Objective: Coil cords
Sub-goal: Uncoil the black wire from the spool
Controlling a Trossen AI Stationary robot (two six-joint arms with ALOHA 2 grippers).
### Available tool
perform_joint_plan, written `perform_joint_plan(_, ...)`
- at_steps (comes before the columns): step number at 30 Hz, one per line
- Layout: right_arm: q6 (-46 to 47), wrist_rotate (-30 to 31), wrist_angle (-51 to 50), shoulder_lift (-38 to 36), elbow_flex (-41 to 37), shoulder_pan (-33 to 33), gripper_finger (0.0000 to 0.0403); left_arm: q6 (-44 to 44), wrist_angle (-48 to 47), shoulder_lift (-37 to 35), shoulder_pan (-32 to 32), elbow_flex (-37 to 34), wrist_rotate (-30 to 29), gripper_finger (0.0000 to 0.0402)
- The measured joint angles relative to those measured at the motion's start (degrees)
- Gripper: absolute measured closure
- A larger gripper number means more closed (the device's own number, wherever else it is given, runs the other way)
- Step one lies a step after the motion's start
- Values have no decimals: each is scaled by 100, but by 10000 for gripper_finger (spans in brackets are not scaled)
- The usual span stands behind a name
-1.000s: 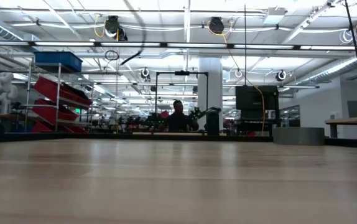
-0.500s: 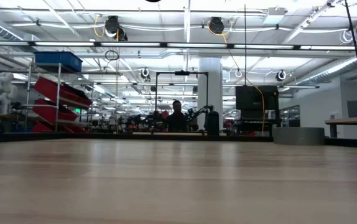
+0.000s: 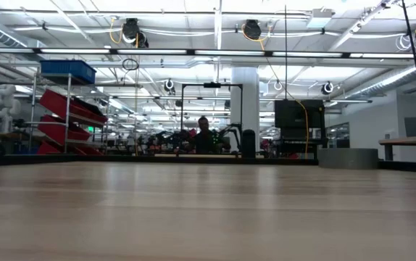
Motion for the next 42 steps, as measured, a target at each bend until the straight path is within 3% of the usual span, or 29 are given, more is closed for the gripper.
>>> perform_joint_plan(7,480,451,-716,-386,13,11,403,5,-72,4,4,-13,-86,401)
perform_joint_plan(18,589,475,-934,-1140,11,72,402,5,-34,4,1,-13,-41,401)
perform_joint_plan(24,1194,458,-1509,-1604,11,70,402,5,-5,4,2,-13,-32,401)
perform_joint_plan(27,2027,331,-2247,-1758,11,70,402,3,38,4,0,-13,-30,401)
perform_joint_plan(33,4469,-481,-4379,-1860,11,70,403,14,197,-16,-10,-13,4,401)
perform_joint_plan(42,7537,-883,-7019,-1685,-68,70,403,339,754,-17,-181,-13,92,401)
